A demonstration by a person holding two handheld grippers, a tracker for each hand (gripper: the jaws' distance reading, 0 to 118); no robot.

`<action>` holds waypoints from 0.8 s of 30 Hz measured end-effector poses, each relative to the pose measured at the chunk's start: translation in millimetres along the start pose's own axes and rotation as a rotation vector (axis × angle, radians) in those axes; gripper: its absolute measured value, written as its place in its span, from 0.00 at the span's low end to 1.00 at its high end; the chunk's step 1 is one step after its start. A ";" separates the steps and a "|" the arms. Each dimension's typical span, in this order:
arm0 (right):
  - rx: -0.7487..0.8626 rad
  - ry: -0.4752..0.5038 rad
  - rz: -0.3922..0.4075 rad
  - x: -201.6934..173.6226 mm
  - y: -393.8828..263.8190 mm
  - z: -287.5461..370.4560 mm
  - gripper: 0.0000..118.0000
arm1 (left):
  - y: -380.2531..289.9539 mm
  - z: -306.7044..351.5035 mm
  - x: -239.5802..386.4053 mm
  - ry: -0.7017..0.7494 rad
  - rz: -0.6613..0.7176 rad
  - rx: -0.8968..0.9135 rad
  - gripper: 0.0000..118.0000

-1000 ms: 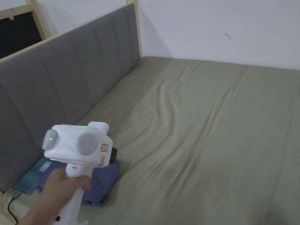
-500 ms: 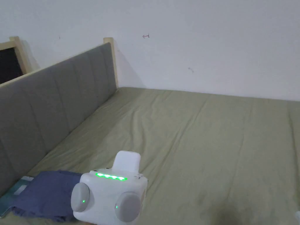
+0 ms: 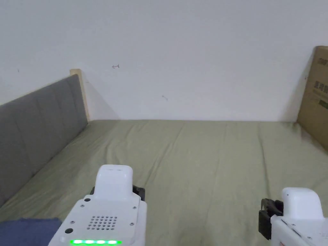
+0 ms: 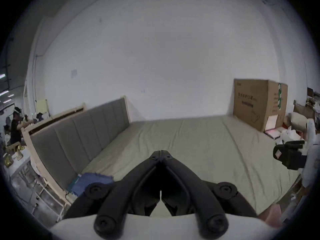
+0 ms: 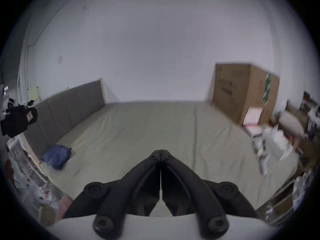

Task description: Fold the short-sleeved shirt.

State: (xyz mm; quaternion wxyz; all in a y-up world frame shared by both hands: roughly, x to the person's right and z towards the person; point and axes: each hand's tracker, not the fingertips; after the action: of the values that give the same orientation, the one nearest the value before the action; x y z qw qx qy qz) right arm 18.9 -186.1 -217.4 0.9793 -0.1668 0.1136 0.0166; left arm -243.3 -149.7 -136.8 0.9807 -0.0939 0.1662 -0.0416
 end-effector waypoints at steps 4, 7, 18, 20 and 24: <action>0.146 -0.056 0.058 -13.4 22.2 20.9 0.00 | 12.9 17.7 13.2 -0.002 -0.019 0.098 0.00; 0.225 -0.082 0.074 -21.7 30.7 30.9 0.00 | 18.1 24.0 18.3 -0.022 -0.015 0.118 0.00; 0.266 -0.119 0.062 -35.9 41.1 48.4 0.01 | 17.1 15.2 13.8 -0.061 0.000 0.136 0.16; 0.255 -0.113 0.040 -33.7 40.4 47.9 0.01 | 14.9 14.6 14.9 -0.076 -0.010 0.134 0.20; 0.255 -0.120 0.031 -30.2 38.3 46.7 0.25 | 14.5 10.1 14.4 -0.106 0.016 0.118 0.79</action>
State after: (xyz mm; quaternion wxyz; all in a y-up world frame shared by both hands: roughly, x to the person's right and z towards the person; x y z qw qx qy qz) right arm -3.0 -134.4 -179.9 0.9972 -0.0381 0.0583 0.0269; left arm -225.7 -135.4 -134.8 0.9923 -0.0367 0.1120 -0.0387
